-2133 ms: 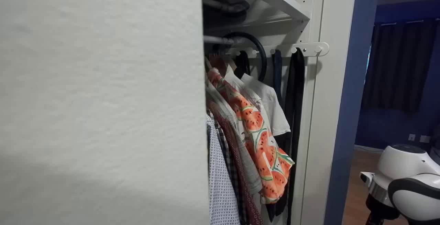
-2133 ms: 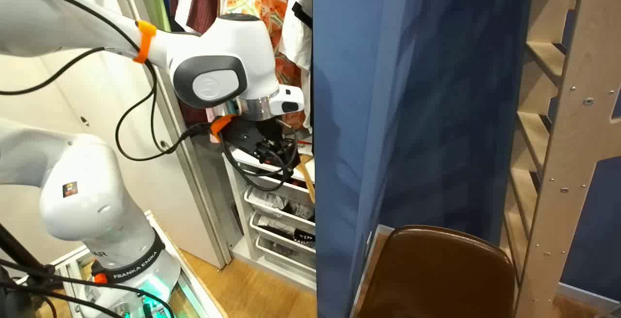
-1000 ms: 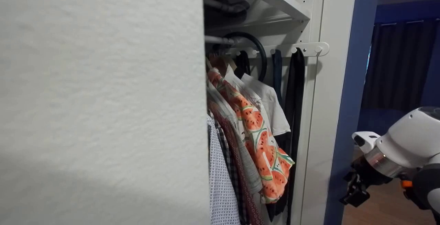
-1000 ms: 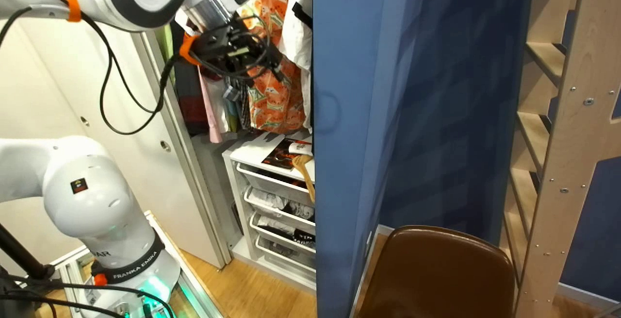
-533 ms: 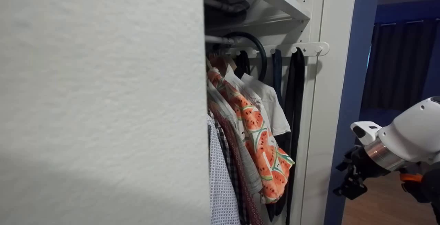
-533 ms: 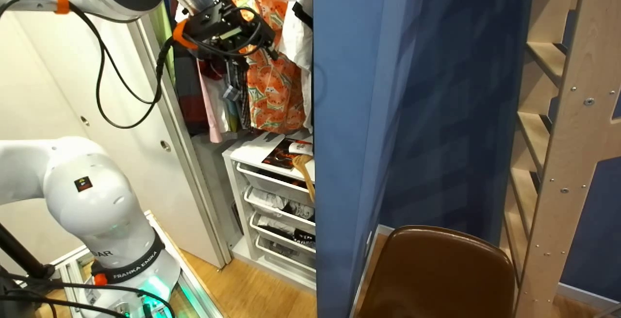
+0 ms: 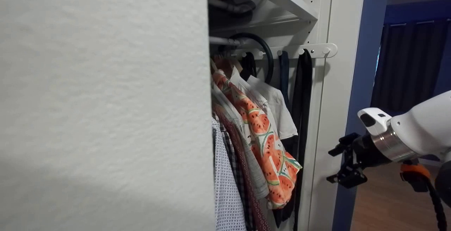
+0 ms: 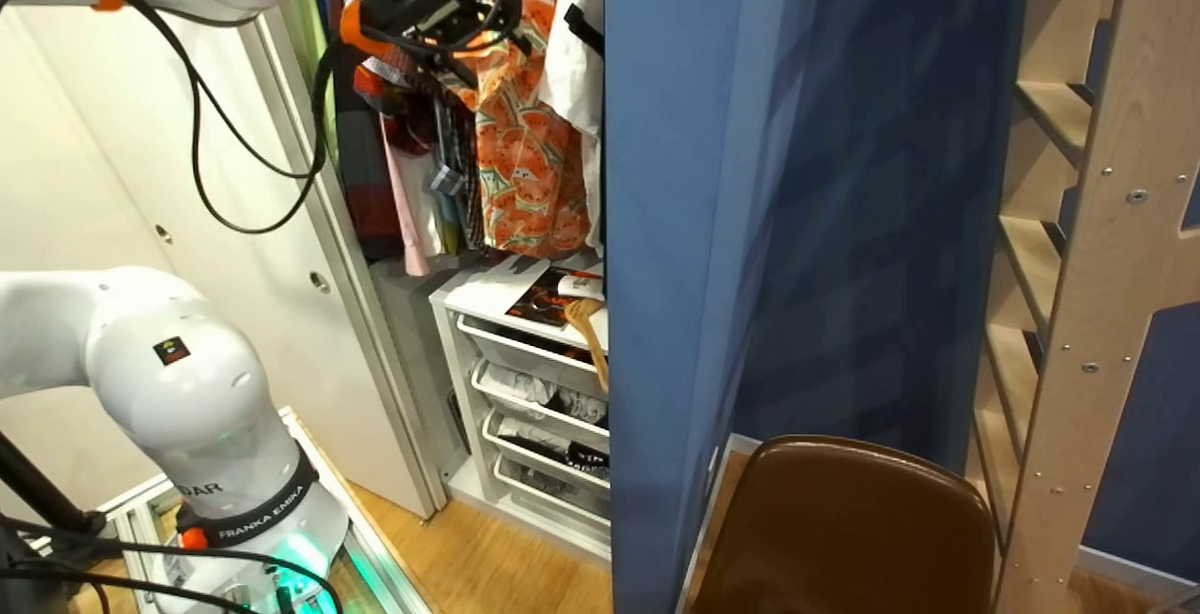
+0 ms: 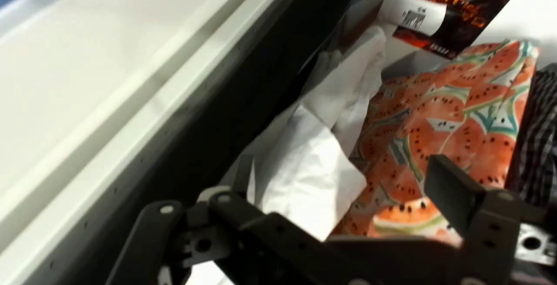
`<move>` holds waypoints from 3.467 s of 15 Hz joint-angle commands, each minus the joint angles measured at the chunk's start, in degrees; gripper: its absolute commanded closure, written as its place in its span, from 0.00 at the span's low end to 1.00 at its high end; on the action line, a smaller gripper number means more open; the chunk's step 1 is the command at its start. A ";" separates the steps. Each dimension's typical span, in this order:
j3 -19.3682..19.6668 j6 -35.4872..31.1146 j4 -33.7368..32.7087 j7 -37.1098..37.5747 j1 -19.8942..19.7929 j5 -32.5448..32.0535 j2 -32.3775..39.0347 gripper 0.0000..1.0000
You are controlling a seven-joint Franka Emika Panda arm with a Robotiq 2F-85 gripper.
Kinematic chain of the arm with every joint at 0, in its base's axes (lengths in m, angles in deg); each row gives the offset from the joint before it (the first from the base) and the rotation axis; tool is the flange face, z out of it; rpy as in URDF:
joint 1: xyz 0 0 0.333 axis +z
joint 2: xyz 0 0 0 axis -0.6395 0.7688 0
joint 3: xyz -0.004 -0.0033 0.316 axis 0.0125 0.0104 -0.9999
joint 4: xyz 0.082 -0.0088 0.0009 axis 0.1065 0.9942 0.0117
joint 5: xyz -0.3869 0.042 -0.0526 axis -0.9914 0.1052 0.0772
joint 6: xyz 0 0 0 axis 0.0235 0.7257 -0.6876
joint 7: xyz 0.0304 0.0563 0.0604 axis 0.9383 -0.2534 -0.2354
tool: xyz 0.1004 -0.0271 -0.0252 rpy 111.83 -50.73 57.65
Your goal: Hang two shirts on the first and second hooks, respectively
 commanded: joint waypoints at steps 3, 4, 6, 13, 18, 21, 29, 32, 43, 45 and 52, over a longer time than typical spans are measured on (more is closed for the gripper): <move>3.69 -11.01 -11.34 -8.94 7.12 -0.96 7.96 0.00; 4.40 -13.52 -13.26 -10.12 8.54 -0.24 9.44 0.00; 5.29 -15.96 -16.90 -10.79 11.08 1.91 12.30 0.00; 4.68 -15.58 -17.60 -10.16 11.51 1.96 12.98 0.00; 5.05 -17.07 -18.84 -8.26 11.91 3.70 14.50 0.00; 4.15 -23.53 -22.76 -1.42 9.39 4.58 19.33 0.00; 3.12 -29.37 -33.41 9.01 10.58 12.66 31.55 0.00; 1.62 -30.61 -37.35 12.28 8.63 13.18 35.85 0.00; 3.74 -33.56 -39.33 12.50 11.14 13.46 37.56 0.00; 3.51 -34.16 -40.69 14.99 10.43 13.57 38.63 0.00; 3.79 -30.53 -45.75 22.86 10.12 15.16 42.65 0.00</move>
